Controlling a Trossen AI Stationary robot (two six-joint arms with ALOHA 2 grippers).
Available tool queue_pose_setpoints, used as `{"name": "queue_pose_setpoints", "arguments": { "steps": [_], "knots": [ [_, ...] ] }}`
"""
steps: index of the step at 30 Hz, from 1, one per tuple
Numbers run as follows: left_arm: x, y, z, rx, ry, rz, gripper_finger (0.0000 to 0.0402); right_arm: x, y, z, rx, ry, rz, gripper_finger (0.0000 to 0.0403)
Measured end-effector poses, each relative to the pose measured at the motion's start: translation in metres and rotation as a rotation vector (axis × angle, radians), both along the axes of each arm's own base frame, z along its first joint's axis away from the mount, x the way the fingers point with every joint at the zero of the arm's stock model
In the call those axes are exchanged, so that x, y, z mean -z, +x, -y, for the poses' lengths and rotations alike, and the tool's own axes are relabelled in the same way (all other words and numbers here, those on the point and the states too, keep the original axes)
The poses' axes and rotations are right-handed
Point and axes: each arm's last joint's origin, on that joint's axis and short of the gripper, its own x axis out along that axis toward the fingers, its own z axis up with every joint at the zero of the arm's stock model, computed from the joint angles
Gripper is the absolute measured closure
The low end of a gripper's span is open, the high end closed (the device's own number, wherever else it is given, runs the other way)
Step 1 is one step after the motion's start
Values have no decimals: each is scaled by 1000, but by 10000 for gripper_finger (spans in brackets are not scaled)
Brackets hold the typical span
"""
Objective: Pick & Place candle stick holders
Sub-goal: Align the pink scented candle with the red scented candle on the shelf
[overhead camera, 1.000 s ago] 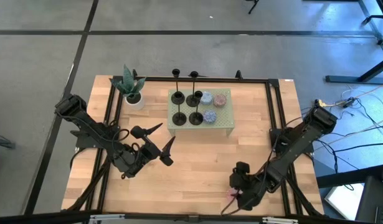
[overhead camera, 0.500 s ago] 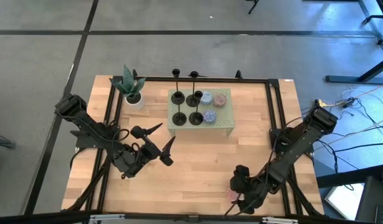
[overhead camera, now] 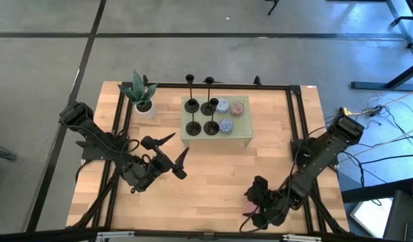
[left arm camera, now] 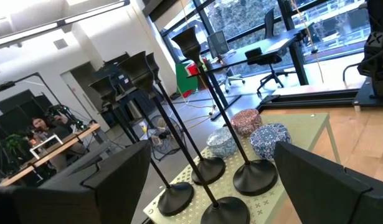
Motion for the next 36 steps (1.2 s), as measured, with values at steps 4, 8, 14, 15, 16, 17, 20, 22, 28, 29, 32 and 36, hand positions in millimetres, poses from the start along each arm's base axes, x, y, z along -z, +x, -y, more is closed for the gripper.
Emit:
{"name": "queue_pose_setpoints", "arguments": {
  "steps": [4,8,14,15,16,17,20,22,28,29,32,36],
  "knots": [
    [0,0,0,0,0,0,64,1,-1,1,34,14,-15,12],
    [0,0,0,0,0,0,64,1,1,3,43,8,-9,12],
    [0,0,0,0,0,0,64,0,7,5,5,81,-55,12],
    [0,0,0,0,0,0,64,1,6,5,-40,80,-85,12],
    [0,0,0,0,0,0,64,2,5,4,-88,73,-110,12],
    [0,0,0,0,0,0,64,3,4,4,-138,63,-127,12],
    [0,0,0,0,0,0,64,7,0,-2,-257,27,-138,12],
    [0,0,0,0,0,0,64,13,-1,-5,-326,-25,-138,12],
    [0,0,0,0,0,0,64,36,1,-10,-401,-124,-178,12],
    [0,0,0,0,0,0,64,39,1,-10,-402,-136,-188,12],
    [0,0,0,0,0,0,64,46,2,-11,-417,-164,-210,12],
    [0,0,0,0,0,0,64,53,0,-9,-411,-196,-253,12]
  ]
}}
